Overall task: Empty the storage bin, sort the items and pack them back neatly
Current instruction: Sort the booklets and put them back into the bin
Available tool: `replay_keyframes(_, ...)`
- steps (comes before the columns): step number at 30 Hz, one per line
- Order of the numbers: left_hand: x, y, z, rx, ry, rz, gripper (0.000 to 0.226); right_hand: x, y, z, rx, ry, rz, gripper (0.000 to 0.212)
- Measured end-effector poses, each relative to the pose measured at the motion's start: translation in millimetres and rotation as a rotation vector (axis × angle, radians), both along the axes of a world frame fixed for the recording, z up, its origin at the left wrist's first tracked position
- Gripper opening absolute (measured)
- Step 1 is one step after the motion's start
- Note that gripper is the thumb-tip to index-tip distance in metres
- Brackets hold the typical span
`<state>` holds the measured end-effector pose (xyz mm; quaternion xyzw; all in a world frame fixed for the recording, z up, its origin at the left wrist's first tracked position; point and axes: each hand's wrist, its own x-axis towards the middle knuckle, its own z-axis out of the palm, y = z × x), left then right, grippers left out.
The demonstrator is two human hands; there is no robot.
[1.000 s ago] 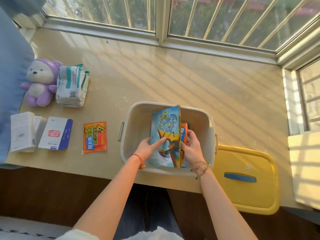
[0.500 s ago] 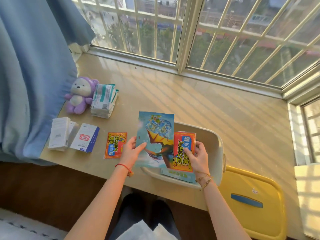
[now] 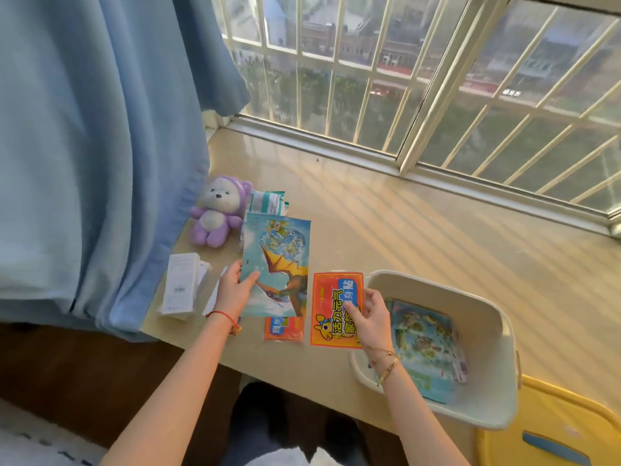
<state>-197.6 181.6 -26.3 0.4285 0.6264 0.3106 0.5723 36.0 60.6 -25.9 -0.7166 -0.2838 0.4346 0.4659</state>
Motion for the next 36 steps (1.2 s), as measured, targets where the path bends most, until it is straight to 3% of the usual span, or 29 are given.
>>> replay_keyframes(9,11,122,-78,-0.058,0.075,-0.299,0.030,-86,50,-66,-0.249,0.037,-0.157,0.028)
replay_keyframes(17,67,162,-128,-0.138,0.080,-0.443,0.033,-112,69,-119,-0.424,0.030,-0.217,0.024)
replay_keyframes(26,91,155,-160,-0.098,0.308,-0.569,0.035,-125,70,-155,-0.545,-0.289,-0.143,0.030)
replay_keyframes(32,80,150,-145,-0.027,0.406,-0.616,0.046,-125,66,-140,-0.533,-0.451,-0.053,0.048)
replay_keyframes(36,62,138,-124,0.068,0.465,-0.741,0.048,-120,56,-112,-0.474,-0.558,-0.050,0.049)
